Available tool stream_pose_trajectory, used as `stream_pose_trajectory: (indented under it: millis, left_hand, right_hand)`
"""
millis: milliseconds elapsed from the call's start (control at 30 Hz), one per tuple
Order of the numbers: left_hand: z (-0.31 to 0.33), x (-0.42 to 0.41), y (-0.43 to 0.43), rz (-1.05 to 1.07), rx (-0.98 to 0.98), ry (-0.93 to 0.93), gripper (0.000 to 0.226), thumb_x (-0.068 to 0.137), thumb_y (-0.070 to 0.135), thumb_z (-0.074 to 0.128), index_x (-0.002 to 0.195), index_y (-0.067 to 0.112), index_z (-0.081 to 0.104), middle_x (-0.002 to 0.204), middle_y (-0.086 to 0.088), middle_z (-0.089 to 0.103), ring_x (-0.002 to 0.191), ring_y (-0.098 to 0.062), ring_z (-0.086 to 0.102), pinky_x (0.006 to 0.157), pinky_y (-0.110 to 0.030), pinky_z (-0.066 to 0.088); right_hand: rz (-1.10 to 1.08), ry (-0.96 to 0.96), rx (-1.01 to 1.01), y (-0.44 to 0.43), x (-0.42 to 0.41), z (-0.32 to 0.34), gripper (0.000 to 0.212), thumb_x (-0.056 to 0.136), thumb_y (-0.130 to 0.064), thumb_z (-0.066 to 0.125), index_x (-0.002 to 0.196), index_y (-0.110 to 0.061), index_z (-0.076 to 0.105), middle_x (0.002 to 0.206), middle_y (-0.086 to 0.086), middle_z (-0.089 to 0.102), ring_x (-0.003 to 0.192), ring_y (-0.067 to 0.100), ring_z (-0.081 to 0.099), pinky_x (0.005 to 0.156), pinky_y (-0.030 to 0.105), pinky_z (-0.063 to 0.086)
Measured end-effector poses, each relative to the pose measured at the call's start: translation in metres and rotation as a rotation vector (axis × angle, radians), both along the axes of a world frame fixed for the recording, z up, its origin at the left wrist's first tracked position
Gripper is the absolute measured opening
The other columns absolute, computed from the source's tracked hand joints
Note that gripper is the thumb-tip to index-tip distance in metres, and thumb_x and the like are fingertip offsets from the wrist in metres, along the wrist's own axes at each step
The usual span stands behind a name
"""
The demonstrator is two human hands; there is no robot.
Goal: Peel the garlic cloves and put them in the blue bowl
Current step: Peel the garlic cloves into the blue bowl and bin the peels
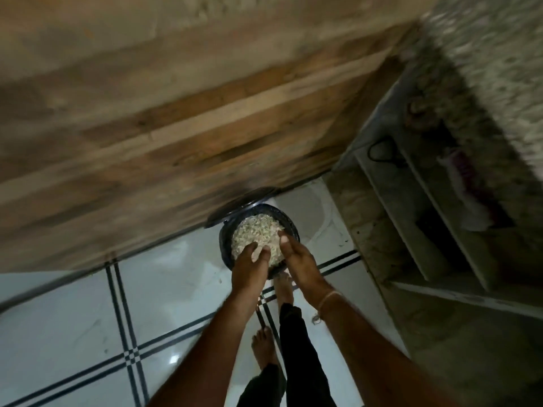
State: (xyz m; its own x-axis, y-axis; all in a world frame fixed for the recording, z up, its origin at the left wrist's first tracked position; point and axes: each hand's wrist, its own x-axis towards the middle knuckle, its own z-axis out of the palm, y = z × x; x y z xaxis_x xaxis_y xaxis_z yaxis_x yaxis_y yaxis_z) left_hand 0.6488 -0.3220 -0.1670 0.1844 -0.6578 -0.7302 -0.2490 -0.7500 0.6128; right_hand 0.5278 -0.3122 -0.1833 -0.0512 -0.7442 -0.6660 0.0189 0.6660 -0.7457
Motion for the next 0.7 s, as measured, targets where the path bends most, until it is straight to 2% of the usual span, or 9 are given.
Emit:
stream_pose_trajectory:
  millis: [67,133,233,300,333,433,567,700]
  left_hand:
    - [0.049,-0.005,0.023,-0.18,-0.064,-0.073,0.05,0.105,0.037,0.06,0.151,0.023,0.051,0.158,-0.009,0.049,0.142,-0.028,0.048,0.114,-0.034,0.04]
    - [0.092,-0.015,0.046,-0.298,-0.125,-0.109,0.05,0.105,0.035,0.059,0.153,0.023,0.05,0.157,-0.01,0.05,0.142,-0.028,0.048,0.114,-0.034,0.039]
    - [0.144,-0.043,0.083,-0.425,-0.265,-0.1,0.051,0.104,0.034,0.06,0.152,0.02,0.051,0.156,-0.005,0.052,0.142,-0.023,0.048,0.11,-0.028,0.038]
    - [0.166,-0.068,0.108,-0.533,-0.328,-0.074,0.05,0.104,0.038,0.061,0.151,0.023,0.053,0.156,-0.002,0.053,0.143,-0.019,0.048,0.109,-0.027,0.038]
    - [0.174,-0.081,0.12,-0.584,-0.347,-0.069,0.05,0.103,0.04,0.061,0.15,0.025,0.053,0.156,0.0,0.053,0.143,-0.018,0.048,0.107,-0.026,0.038]
    - [0.194,-0.122,0.152,-0.743,-0.404,-0.039,0.049,0.103,0.042,0.06,0.15,0.029,0.053,0.154,0.005,0.052,0.142,-0.013,0.047,0.101,-0.022,0.036]
    - [0.215,-0.196,0.181,-0.92,-0.538,-0.026,0.043,0.102,0.042,0.061,0.144,0.031,0.056,0.147,0.006,0.057,0.138,-0.016,0.05,0.107,-0.031,0.044]
    - [0.232,-0.282,0.213,-1.036,-0.626,0.005,0.039,0.101,0.043,0.062,0.14,0.036,0.058,0.146,0.007,0.058,0.133,-0.014,0.053,0.106,-0.035,0.048]
  right_hand:
    - [-0.068,0.055,-0.051,0.03,-0.009,0.053,0.038,0.112,-0.033,0.045,0.141,-0.016,0.061,0.123,-0.003,0.068,0.111,0.004,0.065,0.075,0.002,0.048]
    - [-0.101,0.114,-0.102,0.065,-0.022,0.098,0.037,0.112,-0.036,0.044,0.138,-0.02,0.064,0.127,-0.004,0.069,0.119,0.006,0.064,0.08,0.001,0.046]
    - [-0.109,0.215,-0.183,0.123,-0.05,0.153,0.034,0.11,-0.044,0.043,0.134,-0.03,0.063,0.126,-0.023,0.063,0.117,-0.011,0.058,0.092,0.003,0.041]
    - [-0.15,0.308,-0.217,0.161,-0.073,0.177,0.048,0.107,-0.056,0.041,0.141,-0.028,0.06,0.136,-0.017,0.06,0.125,-0.002,0.055,0.104,0.016,0.041]
    - [-0.178,0.345,-0.225,0.177,-0.087,0.185,0.048,0.106,-0.058,0.041,0.14,-0.029,0.06,0.139,-0.014,0.059,0.128,0.003,0.055,0.108,0.023,0.043]
    - [-0.239,0.448,-0.232,0.219,-0.13,0.206,0.032,0.108,-0.046,0.045,0.135,-0.034,0.059,0.134,-0.01,0.062,0.122,0.007,0.059,0.106,0.03,0.048]
    - [-0.296,0.651,-0.282,0.265,-0.198,0.233,0.023,0.109,-0.042,0.047,0.126,-0.036,0.061,0.124,-0.007,0.065,0.11,0.005,0.061,0.093,0.024,0.051]
    - [-0.342,0.766,-0.279,0.319,-0.272,0.244,0.037,0.109,-0.045,0.046,0.136,-0.028,0.064,0.13,-0.008,0.064,0.117,0.006,0.061,0.099,0.035,0.054]
